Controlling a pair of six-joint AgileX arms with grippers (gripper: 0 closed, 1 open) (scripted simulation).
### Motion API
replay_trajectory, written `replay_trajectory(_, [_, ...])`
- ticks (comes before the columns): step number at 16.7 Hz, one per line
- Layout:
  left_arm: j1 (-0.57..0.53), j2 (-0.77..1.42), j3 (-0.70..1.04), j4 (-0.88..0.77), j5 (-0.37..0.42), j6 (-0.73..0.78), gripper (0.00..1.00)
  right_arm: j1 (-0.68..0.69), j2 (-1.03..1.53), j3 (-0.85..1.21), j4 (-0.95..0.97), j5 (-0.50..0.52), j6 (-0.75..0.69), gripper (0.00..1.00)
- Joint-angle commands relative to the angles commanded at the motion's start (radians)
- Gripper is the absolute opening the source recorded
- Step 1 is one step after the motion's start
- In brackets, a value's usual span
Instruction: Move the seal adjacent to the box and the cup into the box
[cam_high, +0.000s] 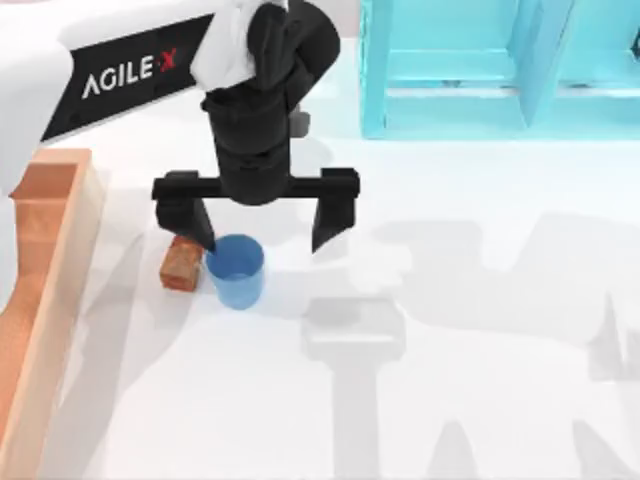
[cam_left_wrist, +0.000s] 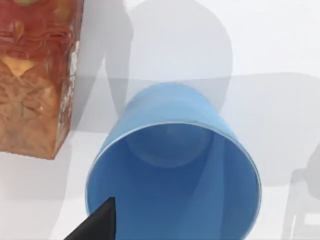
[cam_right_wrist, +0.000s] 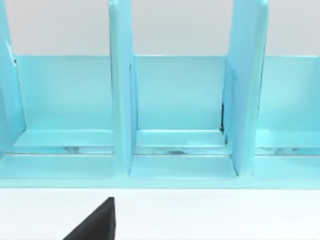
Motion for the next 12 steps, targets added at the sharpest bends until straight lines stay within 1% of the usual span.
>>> replay_trajectory(4, [-0.001, 0.03, -0.102, 0.132, 0.0, 0.0, 1.0, 0.0, 0.0, 0.0, 0.0, 0.0, 0.0, 1.0])
replay_trajectory(9, [-0.001, 0.036, -0.121, 0.157, 0.0, -0.001, 1.0, 0.0, 0.0, 0.0, 0.0, 0.0, 0.0, 1.0])
replay_trajectory(12, [-0.001, 0.036, -0.121, 0.157, 0.0, -0.001, 0.77, 0.0, 0.0, 0.0, 0.0, 0.0, 0.0, 1.0])
